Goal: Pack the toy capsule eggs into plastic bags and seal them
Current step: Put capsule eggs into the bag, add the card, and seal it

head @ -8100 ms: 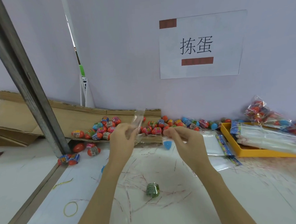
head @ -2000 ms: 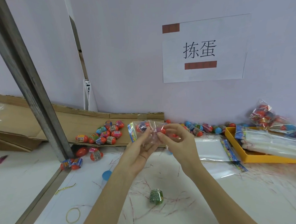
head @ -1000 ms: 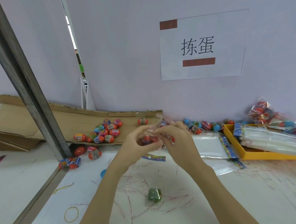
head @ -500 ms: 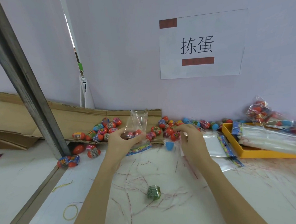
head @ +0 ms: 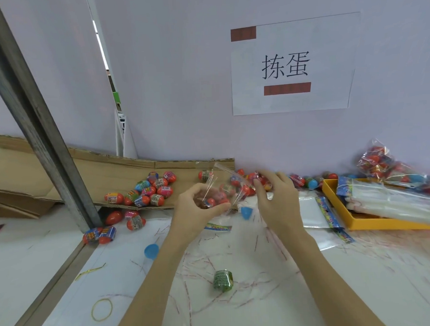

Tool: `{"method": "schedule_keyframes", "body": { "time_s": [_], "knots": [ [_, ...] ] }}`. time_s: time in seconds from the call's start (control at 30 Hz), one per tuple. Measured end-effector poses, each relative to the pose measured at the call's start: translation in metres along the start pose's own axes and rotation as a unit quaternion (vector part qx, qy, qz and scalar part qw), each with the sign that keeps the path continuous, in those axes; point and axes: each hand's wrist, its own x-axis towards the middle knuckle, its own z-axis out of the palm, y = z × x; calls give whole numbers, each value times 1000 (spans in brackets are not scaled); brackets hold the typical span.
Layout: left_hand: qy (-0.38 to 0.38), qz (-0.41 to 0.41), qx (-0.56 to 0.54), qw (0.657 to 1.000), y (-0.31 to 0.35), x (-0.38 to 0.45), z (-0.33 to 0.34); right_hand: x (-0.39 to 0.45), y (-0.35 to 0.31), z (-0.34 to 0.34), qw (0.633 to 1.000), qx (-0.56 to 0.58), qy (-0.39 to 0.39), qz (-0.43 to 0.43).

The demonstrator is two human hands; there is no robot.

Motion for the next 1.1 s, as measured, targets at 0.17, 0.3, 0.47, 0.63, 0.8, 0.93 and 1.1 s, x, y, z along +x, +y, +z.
{"method": "schedule_keyframes", "body": {
  "time_s": [0.17,0.3,0.47,0.63,0.8,0.93,1.1],
  "knots": [
    [22,40,76,996,1,-4,6,-5,-29,-3,990,112,20,-81],
    [21,72,96,993,4,-6,7,-10,-31,5,987,77,-20,-143],
    [10,87,99,991,8,-7,7,-10,-28,7,986,103,-46,-120],
    [-8,84,78,993,9,-7,5,-8,-30,4,990,129,3,-55],
    [-14,79,68,994,10,-7,5,-7,-28,1,994,86,-11,-65],
    [-13,92,61,994,8,-7,4,-6,-29,3,988,114,-76,-73],
    [-20,90,51,994,8,-6,5,-8,-31,4,978,194,-79,-14]
  ]
}}
